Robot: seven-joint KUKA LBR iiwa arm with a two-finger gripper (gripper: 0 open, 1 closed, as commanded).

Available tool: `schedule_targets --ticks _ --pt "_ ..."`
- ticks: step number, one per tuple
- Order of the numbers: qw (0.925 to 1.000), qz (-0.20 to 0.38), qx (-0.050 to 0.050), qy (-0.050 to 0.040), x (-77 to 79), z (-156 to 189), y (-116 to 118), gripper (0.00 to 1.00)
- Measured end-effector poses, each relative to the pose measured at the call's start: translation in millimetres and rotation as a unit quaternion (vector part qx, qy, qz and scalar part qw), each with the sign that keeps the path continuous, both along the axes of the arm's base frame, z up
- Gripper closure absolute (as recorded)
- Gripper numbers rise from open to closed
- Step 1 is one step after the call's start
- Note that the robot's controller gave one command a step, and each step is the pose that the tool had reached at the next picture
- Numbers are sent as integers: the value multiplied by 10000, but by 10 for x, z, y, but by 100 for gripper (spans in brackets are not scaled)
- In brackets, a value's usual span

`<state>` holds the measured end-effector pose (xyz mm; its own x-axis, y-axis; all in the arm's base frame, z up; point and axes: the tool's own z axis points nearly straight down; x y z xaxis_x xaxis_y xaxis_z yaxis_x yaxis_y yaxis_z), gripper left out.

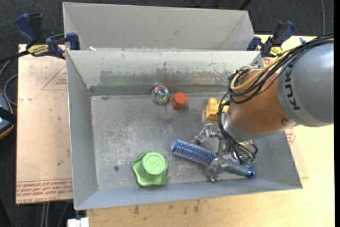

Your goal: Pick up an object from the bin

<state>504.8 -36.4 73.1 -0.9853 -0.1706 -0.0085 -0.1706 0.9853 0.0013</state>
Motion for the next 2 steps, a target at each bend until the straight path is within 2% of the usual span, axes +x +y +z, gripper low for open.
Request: schedule_targets --ticks 1,2 --pt "10000 0 -6 -22 16 40 -3 100" --pt "9998 198 -15 -3 -38 1137 -10 100"
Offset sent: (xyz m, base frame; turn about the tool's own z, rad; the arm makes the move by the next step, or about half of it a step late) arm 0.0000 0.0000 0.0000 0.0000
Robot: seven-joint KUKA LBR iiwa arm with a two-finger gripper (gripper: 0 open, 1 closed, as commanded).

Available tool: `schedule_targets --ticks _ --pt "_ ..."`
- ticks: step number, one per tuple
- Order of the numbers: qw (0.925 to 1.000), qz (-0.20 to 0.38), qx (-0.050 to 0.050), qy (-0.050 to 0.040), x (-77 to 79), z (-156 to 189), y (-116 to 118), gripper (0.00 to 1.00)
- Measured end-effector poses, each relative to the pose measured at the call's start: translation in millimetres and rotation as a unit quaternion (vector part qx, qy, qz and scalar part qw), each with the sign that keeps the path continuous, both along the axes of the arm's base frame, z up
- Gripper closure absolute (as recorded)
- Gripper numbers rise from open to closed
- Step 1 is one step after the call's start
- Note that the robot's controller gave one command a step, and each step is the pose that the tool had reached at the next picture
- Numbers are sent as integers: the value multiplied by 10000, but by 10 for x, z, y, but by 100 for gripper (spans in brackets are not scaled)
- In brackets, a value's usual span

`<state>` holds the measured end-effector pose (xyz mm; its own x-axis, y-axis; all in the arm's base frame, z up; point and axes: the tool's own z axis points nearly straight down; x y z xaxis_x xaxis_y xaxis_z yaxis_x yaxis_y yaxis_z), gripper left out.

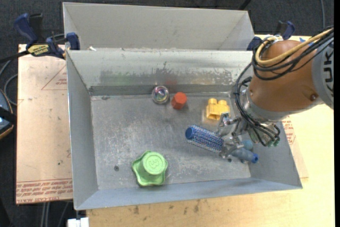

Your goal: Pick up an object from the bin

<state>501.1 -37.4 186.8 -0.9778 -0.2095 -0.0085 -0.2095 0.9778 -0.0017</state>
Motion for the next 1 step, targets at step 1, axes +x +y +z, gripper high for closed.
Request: schedule_targets --ticks 1 --pt "9996 280 0 17 5 348 19 100"
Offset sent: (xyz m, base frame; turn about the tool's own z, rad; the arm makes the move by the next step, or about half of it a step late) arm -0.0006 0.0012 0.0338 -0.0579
